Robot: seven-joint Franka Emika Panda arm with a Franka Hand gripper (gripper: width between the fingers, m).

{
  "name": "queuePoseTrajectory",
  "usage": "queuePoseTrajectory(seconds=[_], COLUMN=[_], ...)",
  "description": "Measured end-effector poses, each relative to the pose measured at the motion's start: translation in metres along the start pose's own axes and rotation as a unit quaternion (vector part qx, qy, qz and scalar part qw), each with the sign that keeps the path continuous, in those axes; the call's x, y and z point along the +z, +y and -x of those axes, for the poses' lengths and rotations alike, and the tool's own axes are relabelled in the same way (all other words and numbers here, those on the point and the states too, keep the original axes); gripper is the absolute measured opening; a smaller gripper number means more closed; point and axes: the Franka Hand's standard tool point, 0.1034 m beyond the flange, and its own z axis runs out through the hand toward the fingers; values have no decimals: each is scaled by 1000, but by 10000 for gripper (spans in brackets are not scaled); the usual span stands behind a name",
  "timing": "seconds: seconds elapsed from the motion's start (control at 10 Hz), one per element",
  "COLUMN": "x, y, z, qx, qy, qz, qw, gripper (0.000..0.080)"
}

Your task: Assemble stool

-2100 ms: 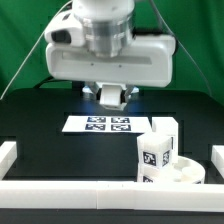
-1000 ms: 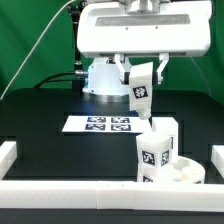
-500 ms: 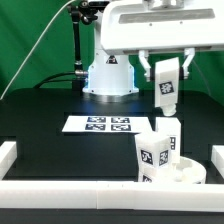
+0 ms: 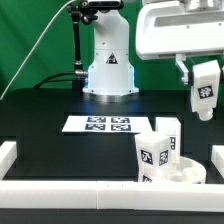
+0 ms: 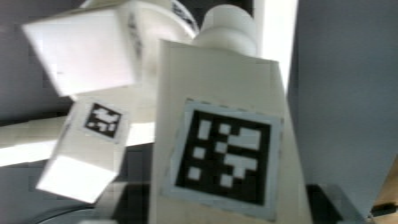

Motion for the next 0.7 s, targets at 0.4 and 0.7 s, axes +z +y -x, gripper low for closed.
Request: queuePoseTrajectory(seconds=[0.4,0.7], x=[7,34], y=[-4,-4], z=[4,-19], qx=[-21,-150], qy=[32,40], qz=[0,19], qw=[999,988], gripper=[325,325])
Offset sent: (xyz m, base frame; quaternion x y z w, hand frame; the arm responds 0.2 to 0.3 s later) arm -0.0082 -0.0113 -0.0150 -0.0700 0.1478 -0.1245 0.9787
